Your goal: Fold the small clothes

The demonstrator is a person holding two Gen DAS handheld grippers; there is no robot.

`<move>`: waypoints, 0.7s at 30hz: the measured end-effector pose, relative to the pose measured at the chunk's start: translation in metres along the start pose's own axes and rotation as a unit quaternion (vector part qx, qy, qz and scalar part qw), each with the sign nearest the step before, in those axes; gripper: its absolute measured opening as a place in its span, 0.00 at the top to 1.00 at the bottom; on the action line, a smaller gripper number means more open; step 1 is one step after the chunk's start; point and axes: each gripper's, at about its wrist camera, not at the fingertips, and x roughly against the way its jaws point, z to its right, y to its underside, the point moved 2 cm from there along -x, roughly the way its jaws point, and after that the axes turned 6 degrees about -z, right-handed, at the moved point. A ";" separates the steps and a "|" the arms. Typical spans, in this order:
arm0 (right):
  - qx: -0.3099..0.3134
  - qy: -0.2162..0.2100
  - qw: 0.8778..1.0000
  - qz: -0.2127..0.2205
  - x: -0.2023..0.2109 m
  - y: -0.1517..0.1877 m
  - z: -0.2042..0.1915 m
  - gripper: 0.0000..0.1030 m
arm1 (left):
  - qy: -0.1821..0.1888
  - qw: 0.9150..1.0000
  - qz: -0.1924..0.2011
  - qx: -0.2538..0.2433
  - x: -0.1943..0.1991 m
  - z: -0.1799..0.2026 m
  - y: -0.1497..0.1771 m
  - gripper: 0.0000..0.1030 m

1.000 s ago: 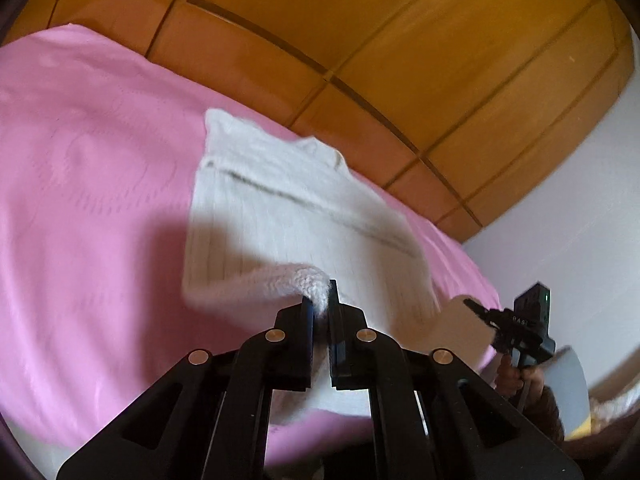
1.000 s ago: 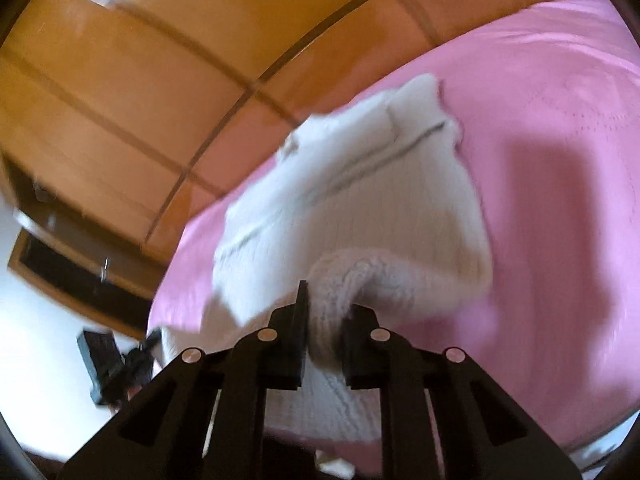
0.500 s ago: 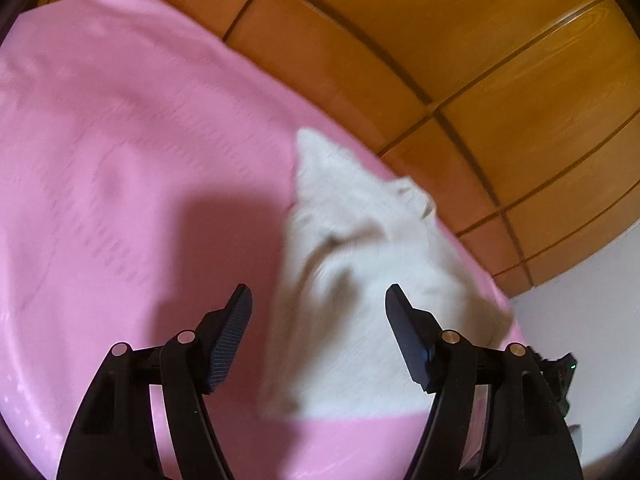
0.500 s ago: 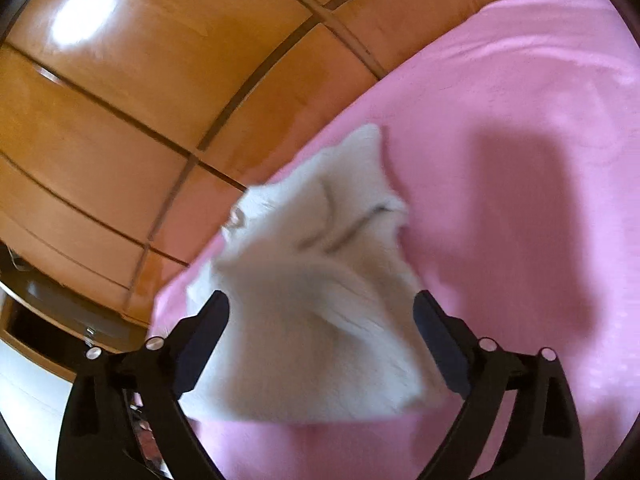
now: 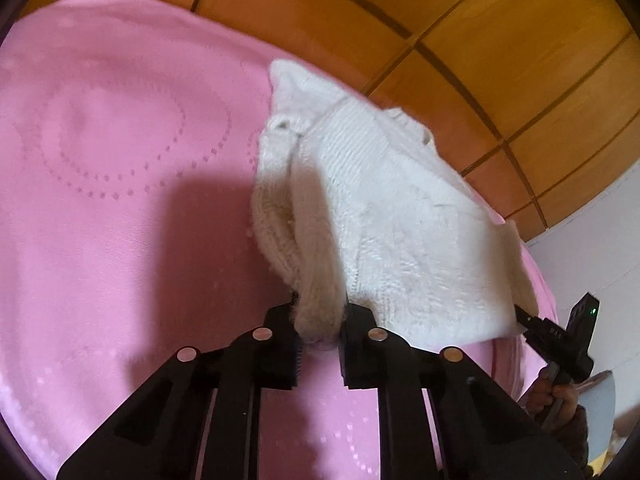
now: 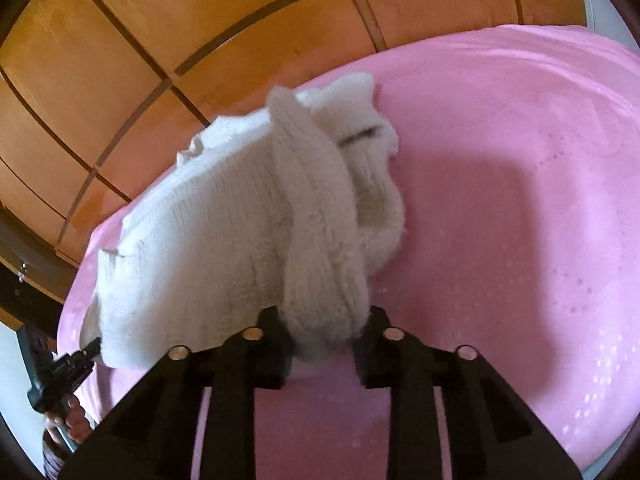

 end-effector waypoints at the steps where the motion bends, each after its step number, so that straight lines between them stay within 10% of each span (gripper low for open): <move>1: -0.001 -0.013 1.000 0.008 0.009 0.001 -0.001 0.83 | 0.006 1.000 0.005 -0.002 0.007 0.001 0.003 0.89; 13: 0.008 -0.041 0.999 -0.018 0.081 0.070 0.011 0.85 | 0.044 0.999 -0.023 0.021 0.064 -0.009 0.081 0.90; 16: 0.000 -0.038 0.998 -0.056 0.078 0.096 0.025 0.83 | 0.001 0.999 -0.047 0.024 0.066 -0.018 0.108 0.87; 19: -0.004 -0.002 0.999 -0.046 0.086 0.097 0.029 0.61 | -0.098 0.995 -0.034 0.000 0.071 -0.017 0.110 0.82; 21: -0.002 0.013 1.000 -0.002 0.101 0.085 0.028 0.47 | -0.092 0.995 -0.007 -0.022 0.083 -0.007 0.101 0.82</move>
